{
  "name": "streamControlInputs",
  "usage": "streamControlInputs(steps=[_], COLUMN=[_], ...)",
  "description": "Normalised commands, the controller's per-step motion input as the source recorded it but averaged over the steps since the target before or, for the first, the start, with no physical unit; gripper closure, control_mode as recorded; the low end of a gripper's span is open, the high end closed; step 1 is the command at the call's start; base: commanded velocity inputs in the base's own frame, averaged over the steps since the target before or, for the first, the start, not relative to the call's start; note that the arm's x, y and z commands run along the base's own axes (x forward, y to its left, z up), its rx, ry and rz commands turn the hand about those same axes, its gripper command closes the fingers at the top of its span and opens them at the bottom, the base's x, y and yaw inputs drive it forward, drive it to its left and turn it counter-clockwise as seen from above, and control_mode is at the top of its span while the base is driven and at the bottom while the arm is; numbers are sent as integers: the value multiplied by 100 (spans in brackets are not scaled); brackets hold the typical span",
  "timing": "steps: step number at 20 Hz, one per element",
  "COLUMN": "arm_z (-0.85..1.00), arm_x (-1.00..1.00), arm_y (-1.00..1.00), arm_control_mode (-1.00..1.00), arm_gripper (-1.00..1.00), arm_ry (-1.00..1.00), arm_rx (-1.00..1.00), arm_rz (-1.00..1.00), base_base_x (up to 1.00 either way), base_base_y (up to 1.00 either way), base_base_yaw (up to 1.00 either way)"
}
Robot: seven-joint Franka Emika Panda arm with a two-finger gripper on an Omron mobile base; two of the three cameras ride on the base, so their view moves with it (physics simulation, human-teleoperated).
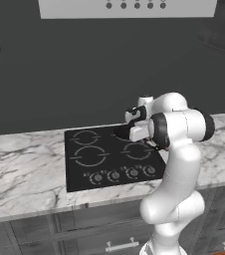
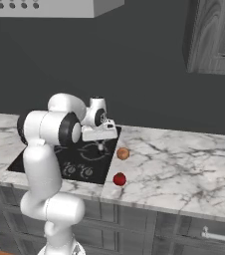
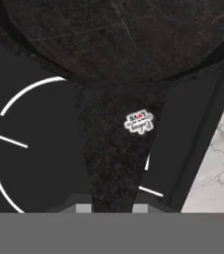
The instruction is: Place the pan on the rear right burner on the stove. Then place the tomato and the onion in the pan and turn on the rear right burner.
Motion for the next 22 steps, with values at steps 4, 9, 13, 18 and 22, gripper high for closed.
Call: streamControlInputs(steps=[4, 9, 13, 18, 22], arm_z=[-41, -34, -35, -37, -28], arm_x=[40, 15, -9, -22, 0], arm_y=[0, 0, 0, 0, 0], arm_control_mode=[-100, -100, -100, -100, -100], arm_gripper=[100, 100, 100, 100, 100], arm_ry=[3, 1, 0, 0, 0], arm_rx=[0, 0, 0, 0, 0], arm_rz=[0, 0, 0, 0, 0], base_base_x=[0, 0, 0, 0, 0], base_base_y=[0, 0, 0, 0, 0], base_base_yaw=[0, 0, 0, 0, 0])
